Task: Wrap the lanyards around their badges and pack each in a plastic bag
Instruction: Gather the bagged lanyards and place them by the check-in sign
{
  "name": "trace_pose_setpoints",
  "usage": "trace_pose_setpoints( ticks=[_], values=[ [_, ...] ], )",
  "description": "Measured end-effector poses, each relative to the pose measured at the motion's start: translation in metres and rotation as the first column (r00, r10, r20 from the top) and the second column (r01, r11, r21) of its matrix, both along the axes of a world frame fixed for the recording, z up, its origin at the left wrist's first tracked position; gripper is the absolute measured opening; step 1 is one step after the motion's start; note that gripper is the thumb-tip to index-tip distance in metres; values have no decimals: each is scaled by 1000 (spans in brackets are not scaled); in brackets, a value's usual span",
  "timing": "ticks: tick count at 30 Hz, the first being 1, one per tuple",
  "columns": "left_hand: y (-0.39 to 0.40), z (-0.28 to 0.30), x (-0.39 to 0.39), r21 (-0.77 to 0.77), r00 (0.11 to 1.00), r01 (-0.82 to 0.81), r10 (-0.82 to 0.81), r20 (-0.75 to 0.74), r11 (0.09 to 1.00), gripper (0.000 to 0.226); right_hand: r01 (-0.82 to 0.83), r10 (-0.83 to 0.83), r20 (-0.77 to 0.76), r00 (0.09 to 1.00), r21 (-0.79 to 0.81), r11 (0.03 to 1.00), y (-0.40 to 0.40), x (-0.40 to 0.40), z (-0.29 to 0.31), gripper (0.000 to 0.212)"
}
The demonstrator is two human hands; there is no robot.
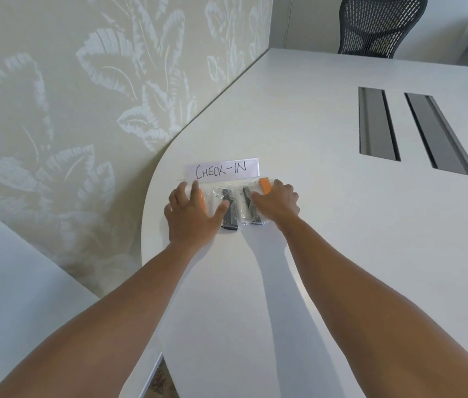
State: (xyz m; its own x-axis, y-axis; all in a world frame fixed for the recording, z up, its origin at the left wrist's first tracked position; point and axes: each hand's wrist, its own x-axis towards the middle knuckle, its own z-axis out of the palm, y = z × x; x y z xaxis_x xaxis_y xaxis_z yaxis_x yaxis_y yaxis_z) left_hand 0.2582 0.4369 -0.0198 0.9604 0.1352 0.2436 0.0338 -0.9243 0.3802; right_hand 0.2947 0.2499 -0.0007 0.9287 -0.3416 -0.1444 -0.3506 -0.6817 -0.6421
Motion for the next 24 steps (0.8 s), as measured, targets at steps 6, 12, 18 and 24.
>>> trace_pose_setpoints(
  ticks=[6, 12, 18, 24],
  values=[
    [-3, -9, 1, 10, 991, 130, -130, -32, 991, 53, -100, 114, 79, 990, -163, 982, 11, -12, -9, 70],
    [-8, -14, -3, -5, 992, 103, -103, -70, 995, 71, -186, 225, 124, 966, -267, 946, 17, -26, -22, 58],
    [-16, -16, -8, 99, 993, 115, -111, -47, 988, 71, -212, 285, 158, 945, -366, 906, 24, -33, -29, 60],
    [-26, -18, -13, 97, 992, 118, -114, -45, 988, 68, -223, 309, 175, 935, -387, 895, 29, -38, -32, 59]
  ],
)
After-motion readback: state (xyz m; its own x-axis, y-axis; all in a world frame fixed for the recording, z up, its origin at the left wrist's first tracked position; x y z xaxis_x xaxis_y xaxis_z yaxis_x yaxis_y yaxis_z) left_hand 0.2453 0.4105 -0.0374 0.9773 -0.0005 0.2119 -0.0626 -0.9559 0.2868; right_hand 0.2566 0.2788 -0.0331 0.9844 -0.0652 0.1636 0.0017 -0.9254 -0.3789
